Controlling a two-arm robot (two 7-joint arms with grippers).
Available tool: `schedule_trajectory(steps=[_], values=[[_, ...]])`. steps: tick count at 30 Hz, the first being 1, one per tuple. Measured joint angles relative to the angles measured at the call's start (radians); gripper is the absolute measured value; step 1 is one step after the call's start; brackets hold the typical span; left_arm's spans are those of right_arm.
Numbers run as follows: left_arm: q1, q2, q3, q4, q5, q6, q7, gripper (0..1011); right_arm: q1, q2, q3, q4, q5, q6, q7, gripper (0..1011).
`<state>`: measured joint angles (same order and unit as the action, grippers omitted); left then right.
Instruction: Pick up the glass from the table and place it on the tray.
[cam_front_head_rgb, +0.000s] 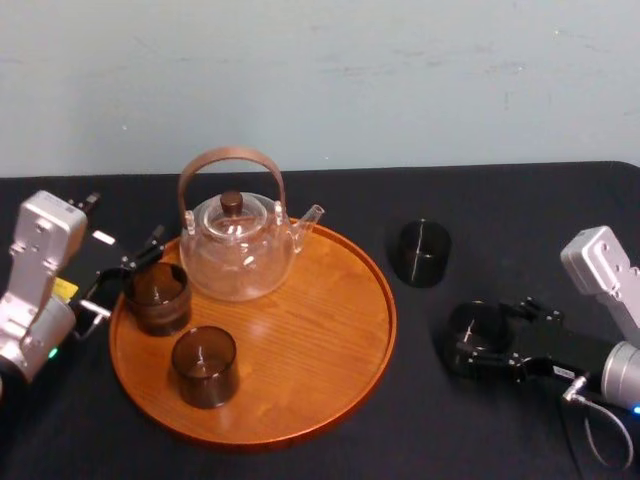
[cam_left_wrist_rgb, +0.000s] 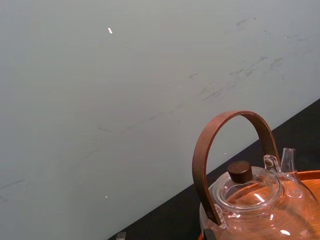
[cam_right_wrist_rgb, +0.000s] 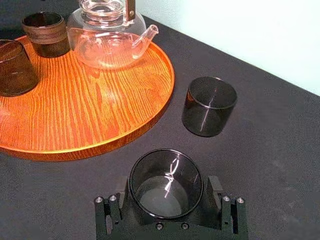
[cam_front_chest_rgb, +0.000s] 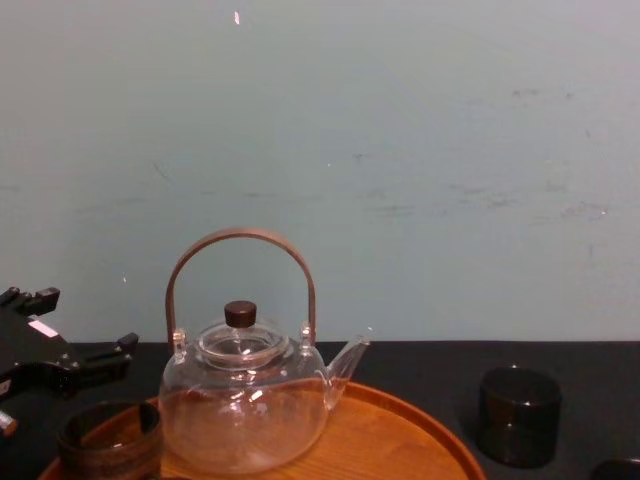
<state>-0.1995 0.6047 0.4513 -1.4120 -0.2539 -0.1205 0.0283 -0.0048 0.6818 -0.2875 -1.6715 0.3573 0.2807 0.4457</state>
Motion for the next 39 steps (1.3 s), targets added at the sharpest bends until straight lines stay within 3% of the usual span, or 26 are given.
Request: schedule_trajectory(steps=[24, 30, 39], values=[[0.0, 0.0, 0.0, 0.0, 0.0, 0.0, 0.0, 1001, 0.013, -0.004, -0.014, 0.006, -0.008, 0.003, 0.003, 1002], [0.0, 0.0, 0.0, 0.0, 0.0, 0.0, 0.0, 1001, 0.013, -0.004, -0.013, 0.005, -0.007, 0.002, 0.003, 903], [0.0, 0.0, 0.0, 0.0, 0.0, 0.0, 0.0, 1001, 0.012, -0.004, -0.012, 0.005, -0.006, 0.002, 0.003, 901]])
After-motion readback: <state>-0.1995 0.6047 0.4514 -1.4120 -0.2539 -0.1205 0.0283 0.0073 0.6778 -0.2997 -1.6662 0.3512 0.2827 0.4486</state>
